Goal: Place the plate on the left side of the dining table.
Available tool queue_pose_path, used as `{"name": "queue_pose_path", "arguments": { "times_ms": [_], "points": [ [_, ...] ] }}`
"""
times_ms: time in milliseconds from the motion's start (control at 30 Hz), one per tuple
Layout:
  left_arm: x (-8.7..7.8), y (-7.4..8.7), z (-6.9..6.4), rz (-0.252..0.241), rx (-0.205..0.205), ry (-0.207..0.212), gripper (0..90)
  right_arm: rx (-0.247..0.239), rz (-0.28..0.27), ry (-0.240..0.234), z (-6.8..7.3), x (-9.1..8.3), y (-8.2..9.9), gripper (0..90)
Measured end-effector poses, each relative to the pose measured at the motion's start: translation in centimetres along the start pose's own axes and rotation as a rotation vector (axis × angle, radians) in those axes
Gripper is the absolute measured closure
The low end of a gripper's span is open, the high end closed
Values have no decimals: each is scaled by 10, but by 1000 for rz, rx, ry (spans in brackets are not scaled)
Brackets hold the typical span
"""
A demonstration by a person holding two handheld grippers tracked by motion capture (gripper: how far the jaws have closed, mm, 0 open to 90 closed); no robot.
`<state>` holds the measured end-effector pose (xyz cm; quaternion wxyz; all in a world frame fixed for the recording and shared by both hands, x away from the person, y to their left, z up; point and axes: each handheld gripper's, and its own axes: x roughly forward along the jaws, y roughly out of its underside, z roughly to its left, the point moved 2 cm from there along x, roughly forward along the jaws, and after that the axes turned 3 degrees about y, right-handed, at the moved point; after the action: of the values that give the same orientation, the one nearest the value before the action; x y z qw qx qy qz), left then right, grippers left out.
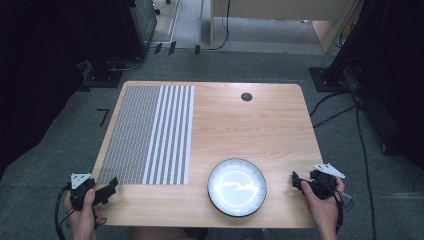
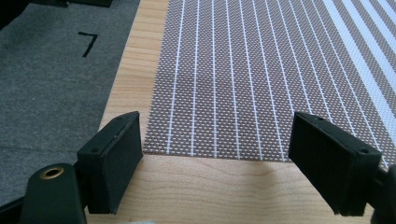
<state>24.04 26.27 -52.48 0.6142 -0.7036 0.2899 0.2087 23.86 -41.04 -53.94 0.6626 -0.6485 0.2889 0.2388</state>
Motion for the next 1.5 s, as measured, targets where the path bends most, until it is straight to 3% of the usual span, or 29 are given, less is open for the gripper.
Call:
{"name": "queue_pose_path", "arguments": {
  "times_ms": [333,400,467,567,900,1500],
  "points": [
    [0,-1,-6,-9,4,9,170,21,-4,21,2,-2,2,82],
    [0,-2,-7,-10,3,14,171,32,-17,41,3,-4,2,143],
    [-1,-2,-8,-12,4,16,170,42,-26,56,3,-4,2,147],
    [-2,-3,-11,-21,0,29,171,63,-30,38,5,-7,2,146],
    [-4,-1,-34,-25,43,69,171,61,-49,9,18,-16,-1,146],
    [-2,1,-55,-23,65,108,170,62,-74,-46,40,-23,-3,147]
  ]
}}
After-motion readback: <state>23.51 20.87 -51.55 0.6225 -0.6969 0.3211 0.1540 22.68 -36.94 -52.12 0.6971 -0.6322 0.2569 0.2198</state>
